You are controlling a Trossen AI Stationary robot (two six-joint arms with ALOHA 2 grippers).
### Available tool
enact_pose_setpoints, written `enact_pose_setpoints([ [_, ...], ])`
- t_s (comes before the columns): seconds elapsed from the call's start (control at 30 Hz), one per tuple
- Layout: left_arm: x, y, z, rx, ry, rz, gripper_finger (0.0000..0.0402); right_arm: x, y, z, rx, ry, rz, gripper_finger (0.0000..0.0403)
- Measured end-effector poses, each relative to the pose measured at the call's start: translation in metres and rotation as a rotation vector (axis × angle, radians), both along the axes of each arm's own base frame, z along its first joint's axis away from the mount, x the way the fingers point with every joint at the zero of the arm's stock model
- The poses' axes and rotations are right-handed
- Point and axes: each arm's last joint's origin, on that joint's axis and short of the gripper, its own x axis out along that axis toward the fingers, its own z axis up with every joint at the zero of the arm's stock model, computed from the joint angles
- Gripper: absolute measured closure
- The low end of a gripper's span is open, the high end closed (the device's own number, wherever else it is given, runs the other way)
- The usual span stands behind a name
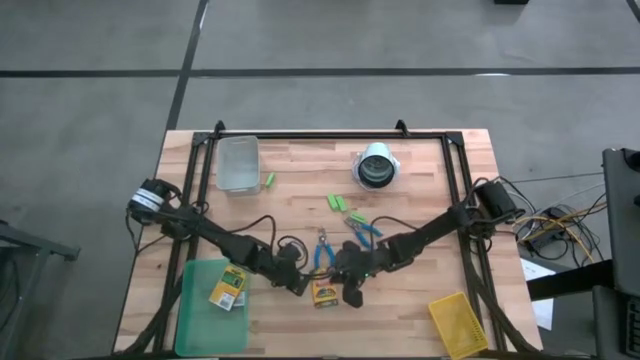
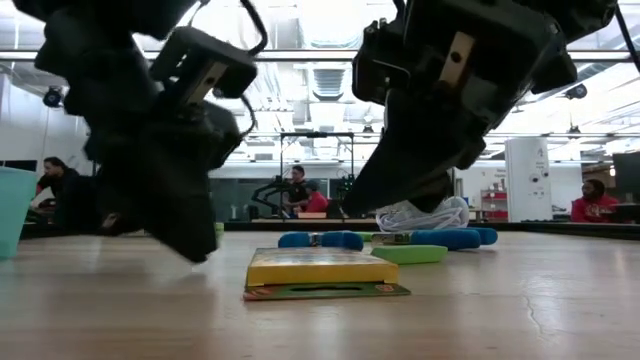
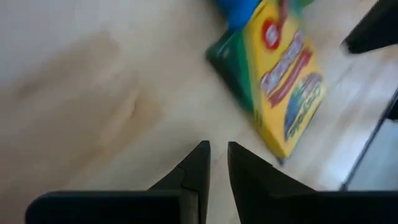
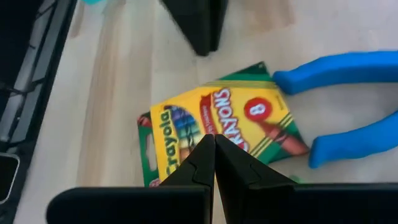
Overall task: Pick & Place School Supplies
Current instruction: Put the yellow crayon box into the green bin
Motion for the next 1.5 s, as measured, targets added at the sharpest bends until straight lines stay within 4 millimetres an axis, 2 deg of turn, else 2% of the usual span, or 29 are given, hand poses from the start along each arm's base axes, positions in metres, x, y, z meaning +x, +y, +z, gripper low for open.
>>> enact_pose_setpoints([
  [0.3, -0.005, 0.001, -0.007, -0.199, -0.048, 0.093, 0.0342, 0.000, 0.000, 0.001, 0.001, -0.004, 0.000, 0.0394],
  [0.57, -0.001, -0.001, -0.002, -0.168, -0.089, 0.046, 0.0324, 0.000, 0.000, 0.001, 0.002, -0.004, 0.001, 0.0394],
  [1.03, 0.002, 0.000, 0.001, -0.144, -0.098, 0.032, 0.0242, 0.000, 0.000, 0.001, 0.000, -0.004, 0.003, 0.0394],
  [1.37, 0.008, 0.009, 0.003, -0.218, -0.103, 0.129, 0.0240, -0.001, 0.000, 0.000, 0.000, 0.004, 0.000, 0.0394],
  [1.5, 0.009, 0.012, 0.003, -0.221, -0.102, 0.142, 0.0241, -0.005, -0.002, -0.006, -0.002, 0.080, -0.023, 0.0394],
])
